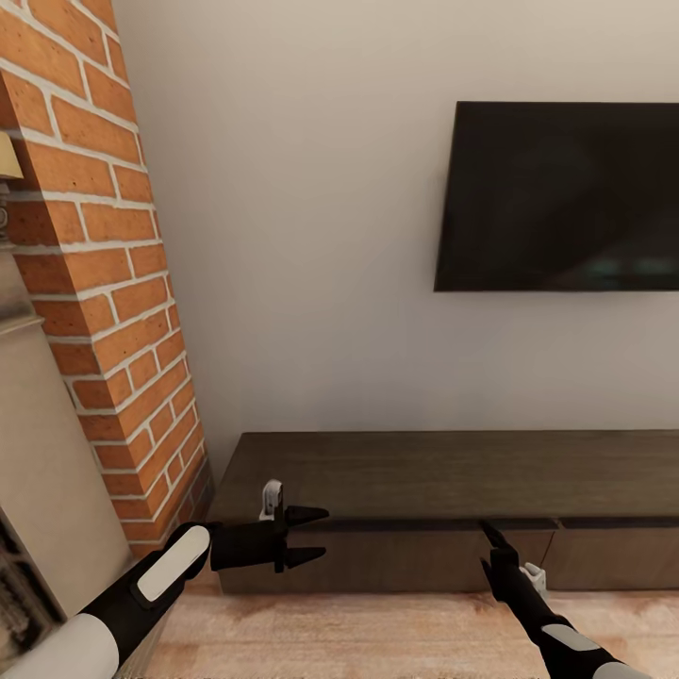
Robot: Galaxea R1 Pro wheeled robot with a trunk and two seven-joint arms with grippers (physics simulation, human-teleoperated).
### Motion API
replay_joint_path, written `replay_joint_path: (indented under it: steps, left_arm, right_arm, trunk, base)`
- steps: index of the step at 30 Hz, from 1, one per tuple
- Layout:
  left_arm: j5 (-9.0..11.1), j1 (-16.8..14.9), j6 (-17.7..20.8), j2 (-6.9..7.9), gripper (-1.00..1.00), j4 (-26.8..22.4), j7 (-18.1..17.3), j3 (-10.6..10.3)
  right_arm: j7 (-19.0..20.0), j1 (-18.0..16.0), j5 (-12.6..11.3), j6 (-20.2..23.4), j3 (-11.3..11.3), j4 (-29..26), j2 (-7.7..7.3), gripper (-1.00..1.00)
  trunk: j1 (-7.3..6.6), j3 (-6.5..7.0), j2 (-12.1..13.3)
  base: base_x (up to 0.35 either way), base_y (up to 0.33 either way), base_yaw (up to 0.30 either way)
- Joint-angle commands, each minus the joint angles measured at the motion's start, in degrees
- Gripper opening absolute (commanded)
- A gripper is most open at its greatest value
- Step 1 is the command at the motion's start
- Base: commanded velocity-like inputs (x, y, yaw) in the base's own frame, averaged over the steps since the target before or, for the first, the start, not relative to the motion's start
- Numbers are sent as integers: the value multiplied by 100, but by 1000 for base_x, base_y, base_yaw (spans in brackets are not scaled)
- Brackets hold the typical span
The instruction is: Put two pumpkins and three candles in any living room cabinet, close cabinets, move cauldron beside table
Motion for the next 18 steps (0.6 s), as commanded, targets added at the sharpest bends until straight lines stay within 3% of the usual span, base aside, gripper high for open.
replay_joint_path:
  steps: [1, 6, 18]
  left_arm:
    - [-2, -7, 2, 3, 100, 0, -36, -20]
    - [-7, -7, -4, -3, 100, -75, -38, -34]
    - [-39, -7, -6, -13, 100, -129, -38, -39]
  right_arm:
    - [94, -4, -60, 53, 28, 0, -5, 100]
    - [753, -4, -55, 62, 29, 21, -10, 100]
    - [881, -4, -48, 70, 29, 71, -12, 100]
  trunk:
    - [22, -24, -44]
    - [132, -114, -245]
    - [395, -329, -726]
  base:
    - [0, 0, 0]
    - [0, 0, 0]
    - [0, 0, 0]
